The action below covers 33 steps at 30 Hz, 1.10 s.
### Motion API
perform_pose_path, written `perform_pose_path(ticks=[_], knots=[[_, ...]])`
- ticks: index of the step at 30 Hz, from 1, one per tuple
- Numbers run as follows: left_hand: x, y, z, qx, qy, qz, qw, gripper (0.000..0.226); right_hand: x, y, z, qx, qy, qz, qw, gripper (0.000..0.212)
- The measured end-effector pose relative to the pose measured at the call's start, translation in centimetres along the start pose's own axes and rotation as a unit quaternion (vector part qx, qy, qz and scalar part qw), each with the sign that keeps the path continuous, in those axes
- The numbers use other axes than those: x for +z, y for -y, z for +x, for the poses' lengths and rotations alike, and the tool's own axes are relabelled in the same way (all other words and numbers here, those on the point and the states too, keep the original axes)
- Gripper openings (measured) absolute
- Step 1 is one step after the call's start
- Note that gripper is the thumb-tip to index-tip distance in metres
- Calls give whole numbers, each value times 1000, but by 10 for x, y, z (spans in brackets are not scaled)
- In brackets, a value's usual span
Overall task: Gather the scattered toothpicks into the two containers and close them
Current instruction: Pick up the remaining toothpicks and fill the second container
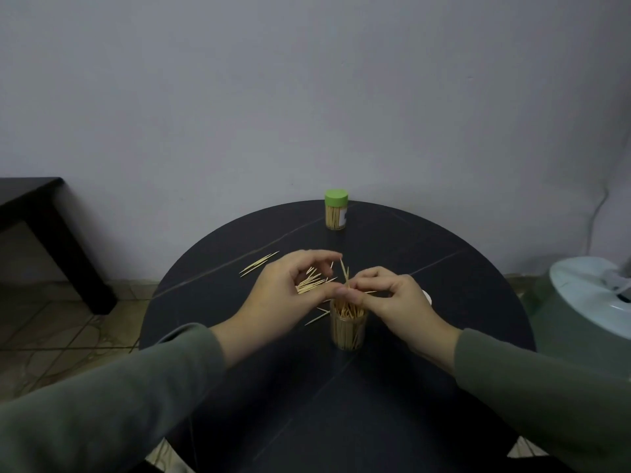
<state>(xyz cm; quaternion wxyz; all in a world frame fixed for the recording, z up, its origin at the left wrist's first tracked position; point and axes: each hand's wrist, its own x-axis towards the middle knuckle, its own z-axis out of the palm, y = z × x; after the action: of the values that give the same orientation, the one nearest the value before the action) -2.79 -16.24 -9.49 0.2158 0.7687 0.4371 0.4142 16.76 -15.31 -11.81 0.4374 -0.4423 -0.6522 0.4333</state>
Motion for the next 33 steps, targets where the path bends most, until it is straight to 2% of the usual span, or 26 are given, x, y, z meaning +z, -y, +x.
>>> perform_pose_path(ticks=[3,6,10,13,16,20,23,25,27,29,31,33], knots=[[1,-4,1,45,-18,31,998,37,-1,0,2,-4,30,-12,999,18],[4,-8,2,67,-33,48,996,20,-1,-2,4,-8,48,-19,999,20],[7,-5,7,71,-10,67,995,12,-7,-2,4,-52,84,-52,994,24],[10,1,9,119,-3,129,984,19,-12,-2,2,-86,114,-80,987,32],[12,3,8,123,26,160,979,28,-18,0,2,-95,134,-120,979,46],[14,12,3,161,81,175,968,35,-24,-2,3,-96,125,-128,979,51],[8,16,-1,173,82,159,969,41,-25,-4,3,-86,121,-139,979,59],[5,15,-4,161,59,165,971,52,-25,-5,5,-63,127,-148,979,74],[2,15,-4,109,62,189,974,67,-26,-5,7,-31,138,-153,978,82],[-1,16,-6,79,117,240,961,78,-24,-7,7,-18,149,-170,974,72],[-1,17,-9,90,191,290,933,83,-22,-7,6,-17,152,-182,971,54],[3,14,-12,105,224,307,919,82,-20,-7,7,-21,155,-183,971,49]])
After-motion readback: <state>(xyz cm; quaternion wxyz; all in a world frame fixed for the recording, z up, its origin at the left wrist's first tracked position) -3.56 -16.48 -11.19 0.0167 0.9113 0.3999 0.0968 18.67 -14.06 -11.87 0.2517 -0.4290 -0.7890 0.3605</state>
